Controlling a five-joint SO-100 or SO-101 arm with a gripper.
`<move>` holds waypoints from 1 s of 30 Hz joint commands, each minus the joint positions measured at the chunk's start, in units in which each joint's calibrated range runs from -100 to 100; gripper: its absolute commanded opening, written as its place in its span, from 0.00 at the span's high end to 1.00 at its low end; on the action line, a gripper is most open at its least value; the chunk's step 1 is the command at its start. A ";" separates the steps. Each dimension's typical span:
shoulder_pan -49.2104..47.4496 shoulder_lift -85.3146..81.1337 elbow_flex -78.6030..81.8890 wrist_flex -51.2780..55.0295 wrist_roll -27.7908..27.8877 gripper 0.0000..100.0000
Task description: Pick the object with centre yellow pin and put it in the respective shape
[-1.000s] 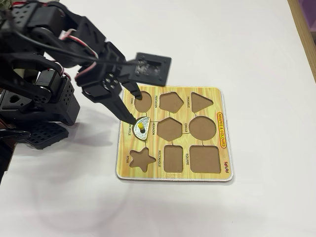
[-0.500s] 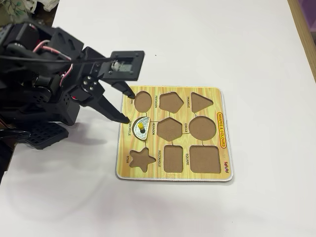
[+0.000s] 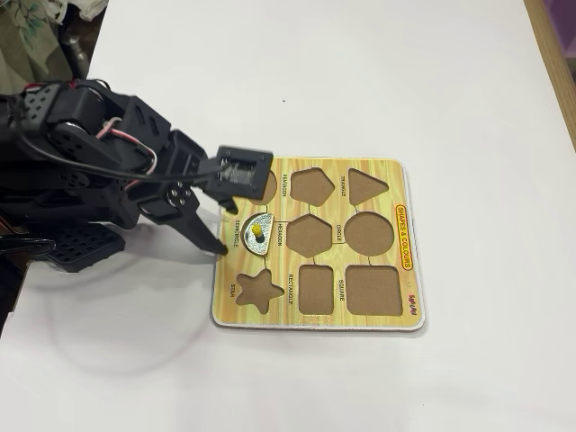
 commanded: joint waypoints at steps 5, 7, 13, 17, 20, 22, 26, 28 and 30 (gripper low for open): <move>0.15 0.64 2.70 0.60 0.52 0.79; 0.15 1.14 2.70 0.60 0.57 0.79; 0.25 0.56 2.70 5.79 0.52 0.79; 0.25 0.56 2.70 5.70 0.52 0.79; 0.25 0.56 2.70 5.70 0.52 0.79; 0.25 0.56 2.70 5.70 0.52 0.79; 0.25 0.56 2.70 5.70 0.52 0.79; 0.25 0.56 2.70 5.70 0.52 0.79; 0.34 0.56 2.70 5.70 0.52 0.79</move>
